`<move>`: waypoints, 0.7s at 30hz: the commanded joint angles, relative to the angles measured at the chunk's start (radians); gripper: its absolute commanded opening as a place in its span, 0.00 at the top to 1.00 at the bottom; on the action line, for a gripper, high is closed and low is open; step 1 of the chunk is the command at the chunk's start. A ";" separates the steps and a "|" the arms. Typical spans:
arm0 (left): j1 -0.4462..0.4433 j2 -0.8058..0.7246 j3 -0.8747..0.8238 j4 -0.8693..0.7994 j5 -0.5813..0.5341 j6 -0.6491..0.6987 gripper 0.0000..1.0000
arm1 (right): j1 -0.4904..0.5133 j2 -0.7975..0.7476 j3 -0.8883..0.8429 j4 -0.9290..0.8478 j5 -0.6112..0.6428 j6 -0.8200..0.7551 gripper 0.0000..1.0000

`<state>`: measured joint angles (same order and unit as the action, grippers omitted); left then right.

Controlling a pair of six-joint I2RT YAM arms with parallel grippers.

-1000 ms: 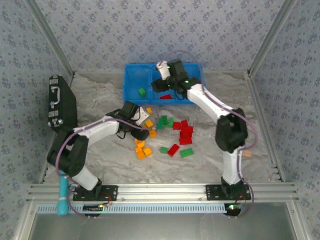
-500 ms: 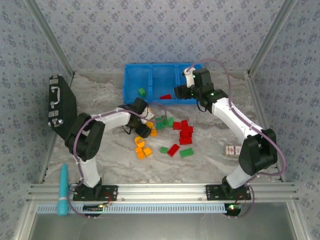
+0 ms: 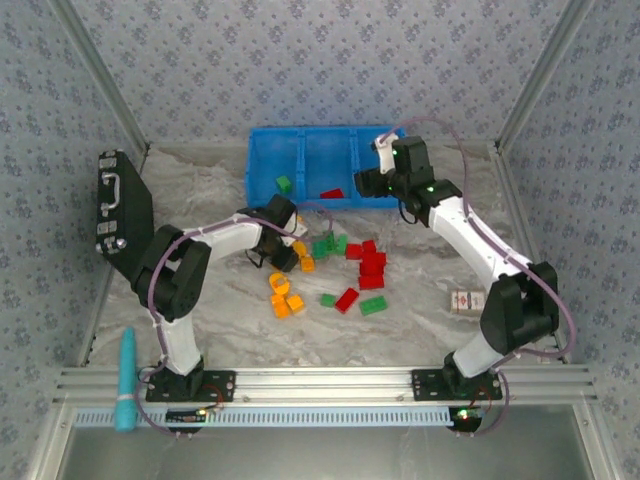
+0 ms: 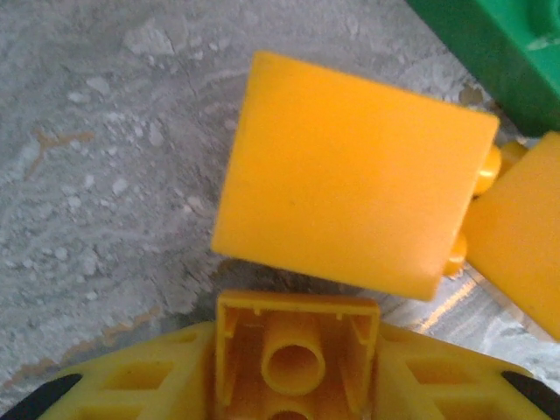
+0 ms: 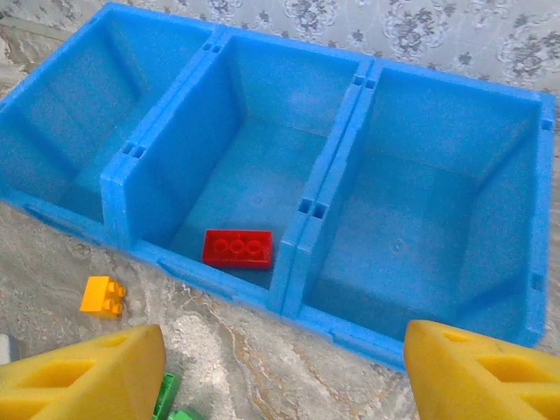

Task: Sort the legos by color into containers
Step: Pick up the lego from the center of the table, then place the lego in the container.

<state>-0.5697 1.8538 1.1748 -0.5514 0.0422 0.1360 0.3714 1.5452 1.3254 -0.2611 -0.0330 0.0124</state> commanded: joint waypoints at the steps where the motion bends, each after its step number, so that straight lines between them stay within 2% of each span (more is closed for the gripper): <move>1: -0.043 -0.050 0.059 -0.158 -0.010 -0.039 0.58 | -0.027 -0.070 -0.055 -0.018 0.009 0.029 0.25; 6: -0.081 -0.078 0.256 -0.229 -0.052 -0.070 0.63 | -0.083 -0.174 -0.229 -0.006 -0.016 0.081 0.25; 11: -0.119 -0.013 0.530 -0.249 -0.086 -0.105 0.67 | -0.124 -0.291 -0.388 -0.010 -0.052 0.156 0.25; 21: -0.196 0.300 1.067 -0.218 -0.111 -0.065 0.69 | -0.150 -0.518 -0.633 -0.065 -0.092 0.288 0.25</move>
<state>-0.7517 2.0651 2.1384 -0.7593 -0.0460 0.0586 0.2310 1.0603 0.7357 -0.2897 -0.0971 0.2256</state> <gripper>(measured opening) 0.316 0.753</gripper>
